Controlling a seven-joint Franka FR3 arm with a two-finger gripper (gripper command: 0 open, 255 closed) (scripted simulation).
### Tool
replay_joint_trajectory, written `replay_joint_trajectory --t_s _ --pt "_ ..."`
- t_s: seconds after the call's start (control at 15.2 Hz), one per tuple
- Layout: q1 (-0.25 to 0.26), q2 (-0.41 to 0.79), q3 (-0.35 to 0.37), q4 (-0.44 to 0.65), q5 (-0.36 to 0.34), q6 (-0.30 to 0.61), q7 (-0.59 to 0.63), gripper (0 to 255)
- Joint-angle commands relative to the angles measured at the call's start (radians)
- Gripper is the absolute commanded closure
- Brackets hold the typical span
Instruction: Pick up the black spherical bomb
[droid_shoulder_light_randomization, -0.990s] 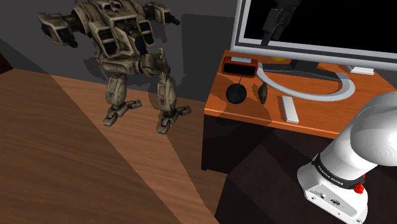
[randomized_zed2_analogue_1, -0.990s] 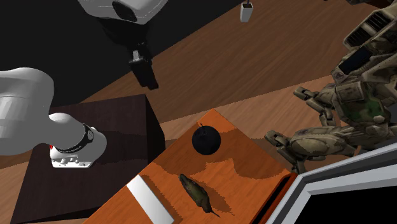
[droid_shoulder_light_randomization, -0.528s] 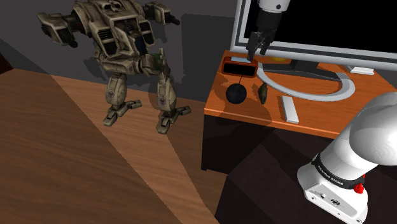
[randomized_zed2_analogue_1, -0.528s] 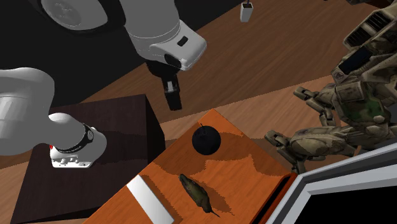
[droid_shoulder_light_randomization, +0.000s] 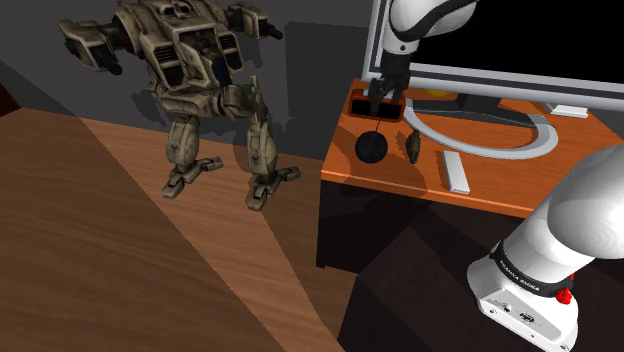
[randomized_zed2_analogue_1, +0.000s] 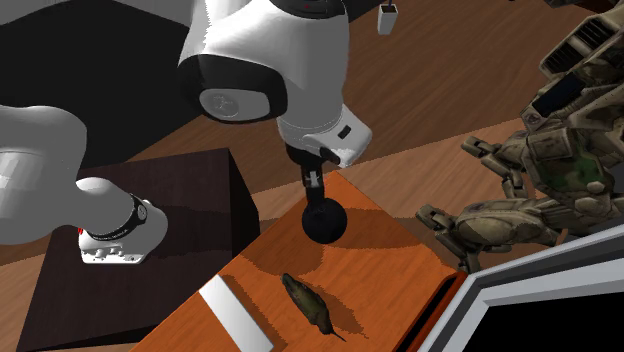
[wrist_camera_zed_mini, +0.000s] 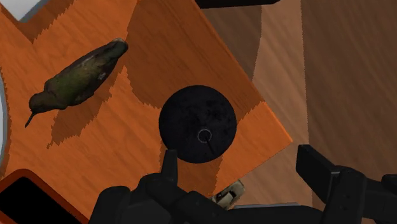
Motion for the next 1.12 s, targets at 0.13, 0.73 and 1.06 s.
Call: replay_joint_trajectory --t_s 0.13,0.73,1.06 --pt "-0.011 0.147 -0.010 0.043 -0.002 0.082 0.018 0" --pt "-0.013 0.234 -0.013 0.012 0.005 0.195 0.017 0" --pt "-0.013 0.234 -0.012 0.013 0.005 0.194 0.019 255"
